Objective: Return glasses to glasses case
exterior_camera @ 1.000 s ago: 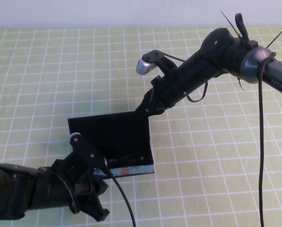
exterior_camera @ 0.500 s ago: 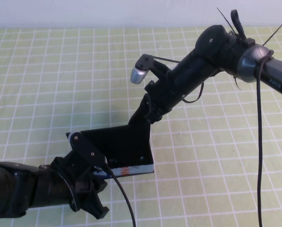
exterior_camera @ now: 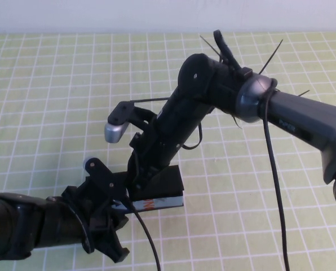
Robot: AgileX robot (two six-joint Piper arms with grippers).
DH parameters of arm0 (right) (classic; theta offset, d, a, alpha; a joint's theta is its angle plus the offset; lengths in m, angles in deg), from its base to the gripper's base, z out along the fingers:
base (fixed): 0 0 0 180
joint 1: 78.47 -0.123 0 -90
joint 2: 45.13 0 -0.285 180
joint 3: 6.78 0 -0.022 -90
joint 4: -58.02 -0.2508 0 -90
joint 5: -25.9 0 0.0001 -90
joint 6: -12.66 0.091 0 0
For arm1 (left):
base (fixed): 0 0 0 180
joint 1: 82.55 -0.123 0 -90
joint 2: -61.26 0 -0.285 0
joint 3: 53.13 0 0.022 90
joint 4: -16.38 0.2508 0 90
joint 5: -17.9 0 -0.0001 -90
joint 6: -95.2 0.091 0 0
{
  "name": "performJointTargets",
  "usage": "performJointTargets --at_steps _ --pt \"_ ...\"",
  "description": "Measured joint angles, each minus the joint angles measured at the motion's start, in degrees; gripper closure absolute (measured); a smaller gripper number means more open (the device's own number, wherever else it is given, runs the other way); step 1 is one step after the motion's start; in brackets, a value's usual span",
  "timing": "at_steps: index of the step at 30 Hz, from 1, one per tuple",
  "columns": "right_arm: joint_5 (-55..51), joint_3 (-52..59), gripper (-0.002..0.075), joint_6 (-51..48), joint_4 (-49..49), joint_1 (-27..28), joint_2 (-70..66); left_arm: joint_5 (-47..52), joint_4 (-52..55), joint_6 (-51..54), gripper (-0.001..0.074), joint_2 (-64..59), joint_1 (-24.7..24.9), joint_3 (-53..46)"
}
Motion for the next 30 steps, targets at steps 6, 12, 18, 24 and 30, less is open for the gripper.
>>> performJointTargets --at_steps 6,12,18,24,30 --pt "0.00 1.24 0.0742 1.52 0.07 -0.11 -1.27 1.85 4.45 0.14 0.0738 2.96 0.00 0.00" --pt "-0.26 0.12 0.0742 2.68 0.62 -0.02 -1.32 2.42 16.04 -5.10 0.0738 8.52 0.00 0.00" --pt "-0.35 -4.59 0.0742 7.38 6.91 1.55 0.65 13.51 42.94 -22.11 0.0738 14.77 0.00 0.87" --pt "-0.62 -8.18 0.0742 18.02 16.44 2.54 8.76 37.28 79.07 -64.84 0.0738 17.07 0.00 11.43" --pt "-1.71 -8.27 0.0742 32.19 25.85 2.54 16.53 52.36 104.74 -95.15 0.0738 19.48 -2.48 24.02"
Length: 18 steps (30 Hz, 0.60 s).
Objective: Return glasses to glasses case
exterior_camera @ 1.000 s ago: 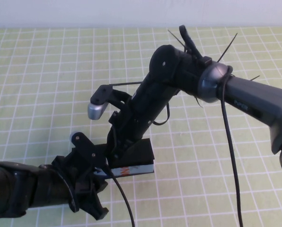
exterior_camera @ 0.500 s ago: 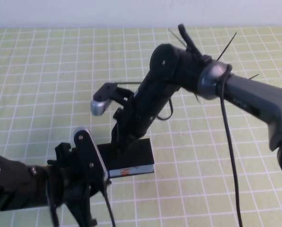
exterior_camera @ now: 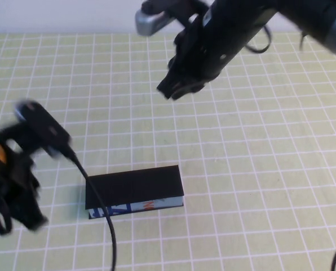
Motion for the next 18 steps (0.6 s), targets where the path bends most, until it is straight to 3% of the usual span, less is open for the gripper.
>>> performJointTargets --at_steps 9,18 --pt "-0.59 4.26 0.0742 8.37 8.73 0.00 16.10 -10.49 -0.71 -11.66 0.0738 21.47 -12.54 4.29" --pt "12.69 30.47 0.0742 11.13 10.11 0.00 36.77 -11.49 -8.42 -16.53 0.0738 40.48 -13.62 -4.11"
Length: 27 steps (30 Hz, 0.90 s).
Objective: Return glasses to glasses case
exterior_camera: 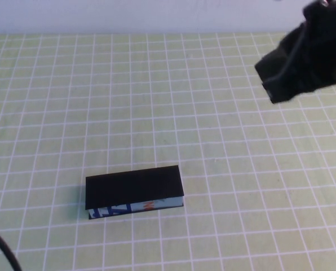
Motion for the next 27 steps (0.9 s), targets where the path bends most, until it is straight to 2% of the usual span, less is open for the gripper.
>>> performJointTargets --at_steps 8,14,21,27 --pt "15.44 28.64 0.0742 0.23 6.98 0.00 24.76 -3.40 -2.50 -3.10 0.0738 10.39 0.00 -11.56" --pt "24.25 46.97 0.0742 1.11 6.87 0.00 40.21 -12.13 -5.41 -3.64 0.0738 14.45 0.00 -20.28" --pt "35.77 62.57 0.0742 7.02 7.39 0.00 51.73 -20.06 -8.17 -3.64 0.0738 14.77 0.00 -25.57" --pt "37.54 68.31 0.0742 7.74 7.51 0.00 55.68 -22.23 -8.54 -3.64 0.0738 14.77 0.00 -25.64"
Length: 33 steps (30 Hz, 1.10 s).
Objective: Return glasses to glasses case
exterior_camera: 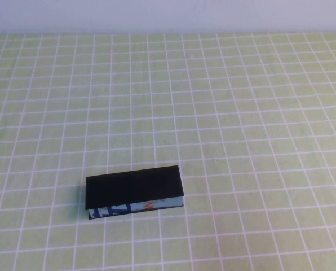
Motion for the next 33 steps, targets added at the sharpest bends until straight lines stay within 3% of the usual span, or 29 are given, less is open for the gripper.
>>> performJointTargets --at_steps 21,25,29,33 --pt "-0.03 2.49 0.0742 0.12 0.00 0.00 0.19 -0.21 0.30 0.00 0.0738 1.63 0.00 -1.58" --pt "-0.03 2.49 0.0742 0.12 0.00 0.00 0.19 -2.53 8.51 -0.62 0.0738 6.71 0.00 -5.16" --pt "-0.03 2.49 0.0742 0.12 0.00 0.00 0.19 -6.29 19.63 -10.10 0.0738 13.04 -0.40 -11.76" --pt "-0.03 2.49 0.0742 0.21 -0.22 0.00 0.19 -7.61 22.15 -15.45 0.0738 15.67 -2.31 -18.49"
